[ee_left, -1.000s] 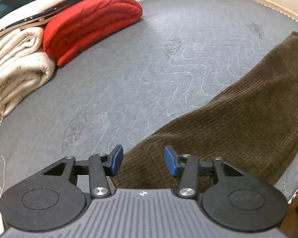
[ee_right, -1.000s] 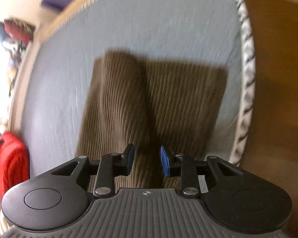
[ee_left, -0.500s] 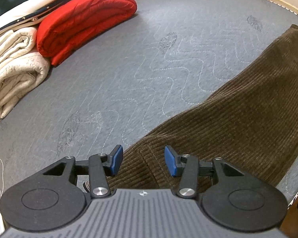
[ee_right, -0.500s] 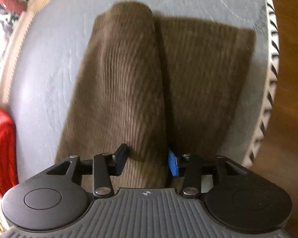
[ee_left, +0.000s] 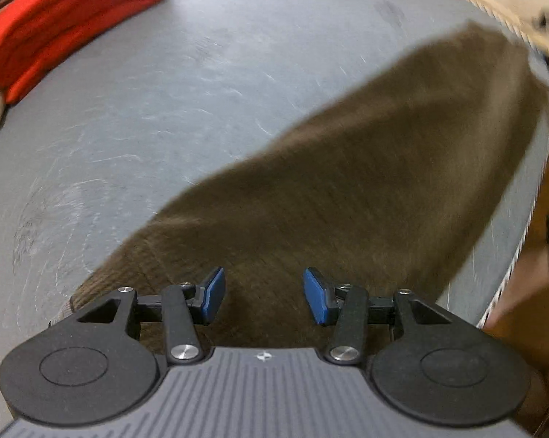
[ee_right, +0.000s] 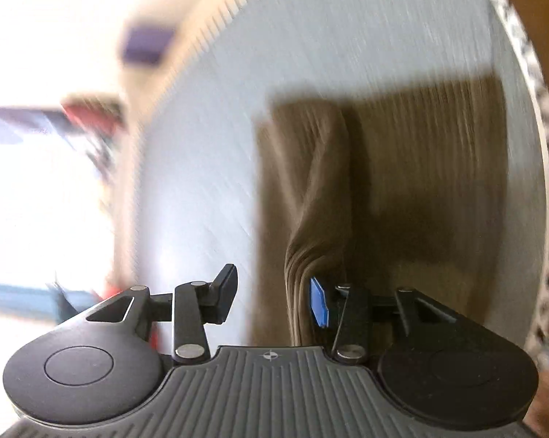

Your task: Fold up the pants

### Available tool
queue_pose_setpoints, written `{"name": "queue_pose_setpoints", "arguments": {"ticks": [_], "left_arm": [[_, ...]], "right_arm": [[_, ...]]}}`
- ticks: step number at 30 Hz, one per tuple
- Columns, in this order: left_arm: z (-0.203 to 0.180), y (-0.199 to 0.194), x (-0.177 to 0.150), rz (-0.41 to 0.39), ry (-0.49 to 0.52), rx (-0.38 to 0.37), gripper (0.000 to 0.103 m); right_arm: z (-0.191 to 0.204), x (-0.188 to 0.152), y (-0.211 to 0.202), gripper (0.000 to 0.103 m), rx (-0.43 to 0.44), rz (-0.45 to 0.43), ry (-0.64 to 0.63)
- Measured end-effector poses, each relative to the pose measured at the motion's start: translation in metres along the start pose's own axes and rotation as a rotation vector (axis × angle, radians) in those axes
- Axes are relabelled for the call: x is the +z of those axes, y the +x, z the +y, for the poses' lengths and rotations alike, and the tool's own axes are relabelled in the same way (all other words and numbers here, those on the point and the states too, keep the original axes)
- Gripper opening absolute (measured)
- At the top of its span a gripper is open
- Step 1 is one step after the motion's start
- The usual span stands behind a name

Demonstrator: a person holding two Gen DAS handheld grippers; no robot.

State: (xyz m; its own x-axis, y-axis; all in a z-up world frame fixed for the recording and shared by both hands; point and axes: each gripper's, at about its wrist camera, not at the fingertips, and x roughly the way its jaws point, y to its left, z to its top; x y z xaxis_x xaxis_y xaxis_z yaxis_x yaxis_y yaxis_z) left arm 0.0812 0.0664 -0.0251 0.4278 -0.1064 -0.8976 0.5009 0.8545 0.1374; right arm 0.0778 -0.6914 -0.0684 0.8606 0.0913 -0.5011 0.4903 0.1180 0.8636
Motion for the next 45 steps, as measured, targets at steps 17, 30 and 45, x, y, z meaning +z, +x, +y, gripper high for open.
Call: {"name": "queue_pose_setpoints", "arguments": {"ticks": [17,30,45], "left_arm": [[-0.007,0.01,0.012,0.014,0.022,0.026,0.055],[-0.014,0.011,0.012,0.017,0.044,0.032,0.055],[-0.015,0.018,0.014,0.026,0.058,0.04,0.056]], "right_arm": [[-0.015,-0.012,0.01,0.045,-0.316,0.108,-0.076],[-0.019,0.024,0.014,0.047,-0.025,-0.085,0.152],[-0.027,-0.019,0.007,0.05,-0.313,0.02,0.029]]}}
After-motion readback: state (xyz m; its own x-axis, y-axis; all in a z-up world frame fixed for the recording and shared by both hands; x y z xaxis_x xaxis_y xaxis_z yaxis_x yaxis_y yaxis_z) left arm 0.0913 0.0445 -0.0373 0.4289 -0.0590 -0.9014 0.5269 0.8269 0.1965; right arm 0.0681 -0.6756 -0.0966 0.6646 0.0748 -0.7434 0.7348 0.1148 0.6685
